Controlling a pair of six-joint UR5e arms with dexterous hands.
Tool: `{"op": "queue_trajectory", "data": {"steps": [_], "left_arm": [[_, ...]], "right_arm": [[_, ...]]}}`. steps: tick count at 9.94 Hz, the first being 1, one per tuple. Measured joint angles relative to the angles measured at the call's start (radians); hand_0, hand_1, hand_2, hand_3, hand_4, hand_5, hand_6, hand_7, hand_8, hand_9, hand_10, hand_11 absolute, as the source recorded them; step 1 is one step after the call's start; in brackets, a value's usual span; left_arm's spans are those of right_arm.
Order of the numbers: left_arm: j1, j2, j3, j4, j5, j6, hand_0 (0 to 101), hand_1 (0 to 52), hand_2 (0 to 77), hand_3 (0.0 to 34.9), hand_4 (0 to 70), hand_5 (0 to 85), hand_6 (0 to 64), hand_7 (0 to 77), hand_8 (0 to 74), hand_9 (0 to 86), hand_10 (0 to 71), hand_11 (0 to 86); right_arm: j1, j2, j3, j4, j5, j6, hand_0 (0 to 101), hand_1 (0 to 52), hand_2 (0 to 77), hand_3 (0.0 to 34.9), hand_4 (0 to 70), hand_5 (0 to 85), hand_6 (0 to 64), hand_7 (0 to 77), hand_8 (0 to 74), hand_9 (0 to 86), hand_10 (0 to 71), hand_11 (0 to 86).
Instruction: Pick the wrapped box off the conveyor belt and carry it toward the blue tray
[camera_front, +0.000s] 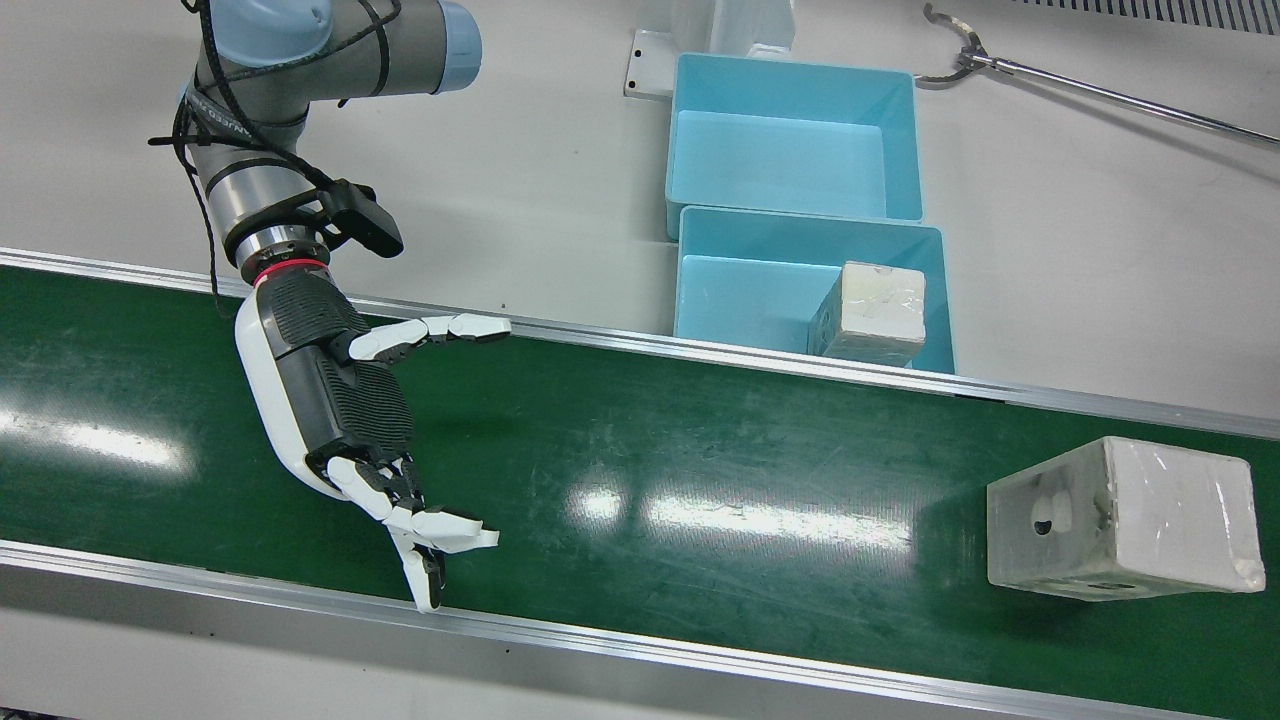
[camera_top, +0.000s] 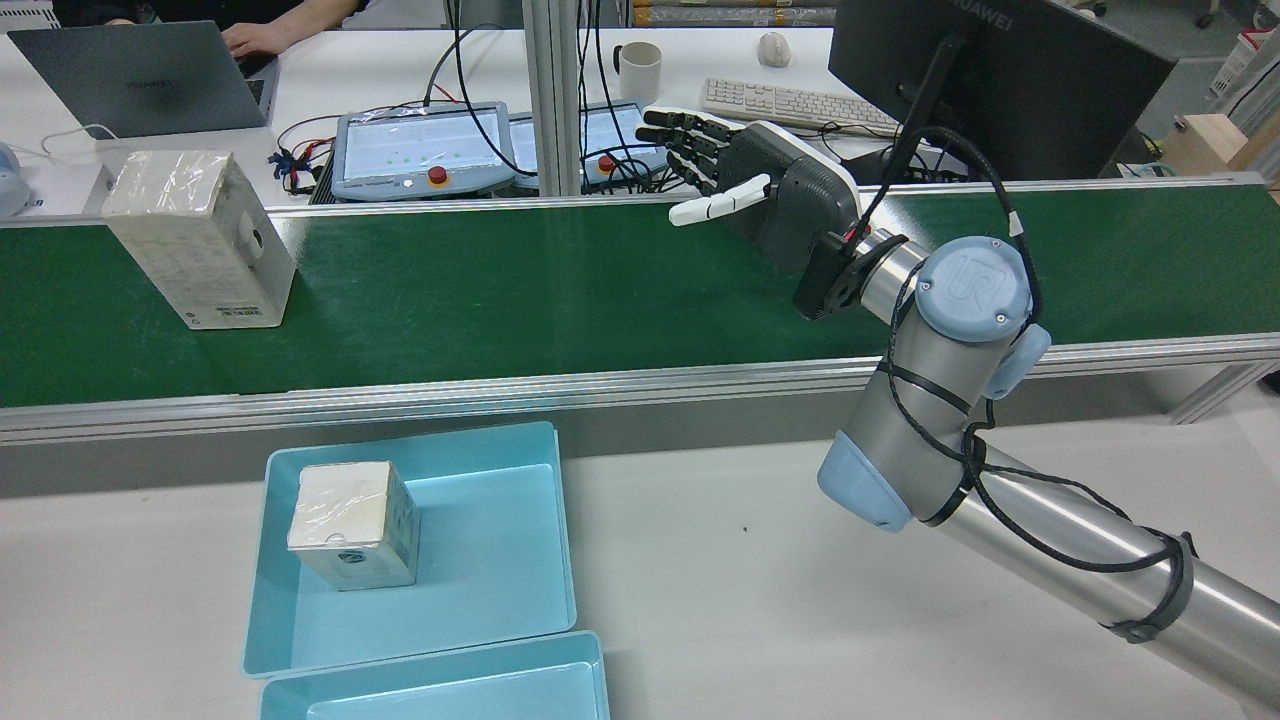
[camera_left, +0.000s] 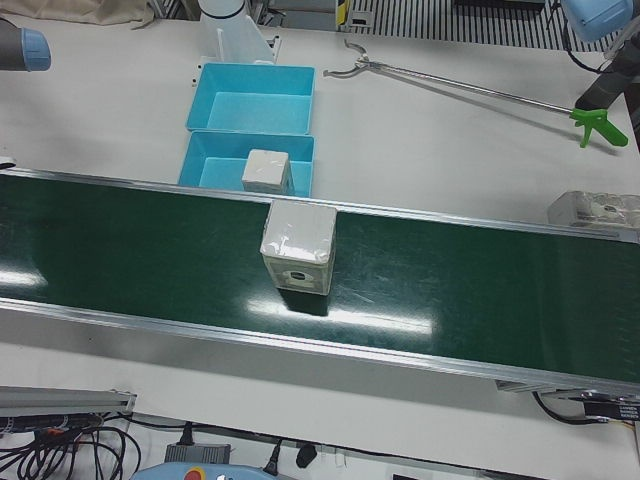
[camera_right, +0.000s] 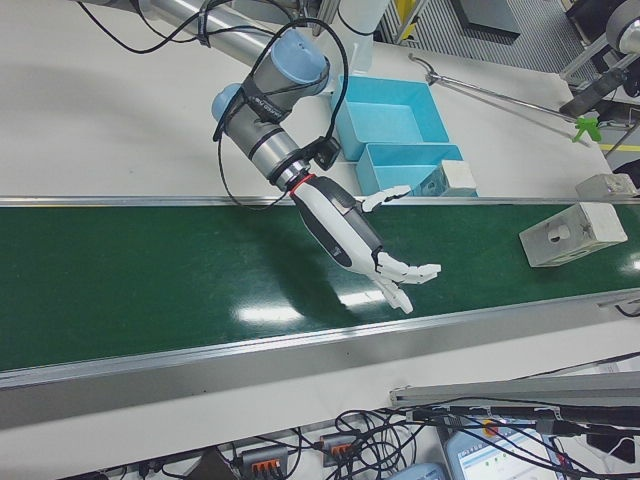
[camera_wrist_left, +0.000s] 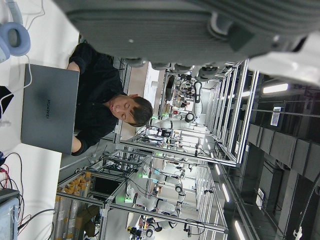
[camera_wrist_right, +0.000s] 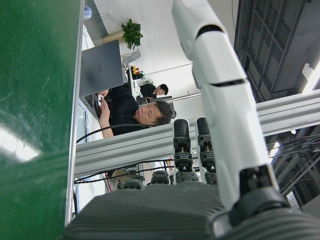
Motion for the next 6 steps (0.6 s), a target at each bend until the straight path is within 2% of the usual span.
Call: {"op": "queue_trajectory", "data": {"steps": [1, 3, 4, 6], "left_arm": [[0.0, 0.0, 0.0, 0.0, 0.0, 0.0, 0, 0.0, 1.1, 0.0, 0.0, 1.1, 0.0, 0.5, 0.5, 0.5, 0.0, 0.0], [0.0, 0.0, 0.0, 0.0, 0.0, 0.0, 0, 0.0, 1.1, 0.0, 0.0, 1.1, 0.0, 0.5, 0.5, 0.5, 0.5, 0.0], [0.0, 0.0, 0.0, 0.0, 0.0, 0.0, 0, 0.0, 1.1, 0.0, 0.0, 1.1, 0.0, 0.5, 0.5, 0.5, 0.5, 0.0], [0.0, 0.0, 0.0, 0.0, 0.0, 0.0, 0, 0.0, 1.1, 0.0, 0.0, 1.1, 0.0, 0.5, 0.5, 0.5, 0.5, 0.0]], "right_arm": [[-0.002, 0.0, 0.002, 0.0, 0.0, 0.001, 55, 21.8, 14.2, 2.2, 19.6, 20.2, 8.2, 22.9, 0.5, 3.3, 0.5, 3.3], [-0.001, 0.0, 0.009, -0.001, 0.0, 0.002, 51, 14.7, 2.2, 2.1, 16.9, 18.0, 6.5, 20.7, 0.5, 3.3, 0.0, 1.6], [-0.001, -0.003, 0.017, -0.002, -0.001, 0.001, 51, 14.7, 2.2, 2.1, 16.9, 18.0, 6.5, 20.7, 0.5, 3.3, 0.0, 1.6], [0.0, -0.007, 0.029, -0.004, -0.002, 0.0, 51, 18.0, 7.1, 2.2, 14.7, 17.5, 6.0, 20.7, 0.5, 3.3, 0.5, 1.6]]}}
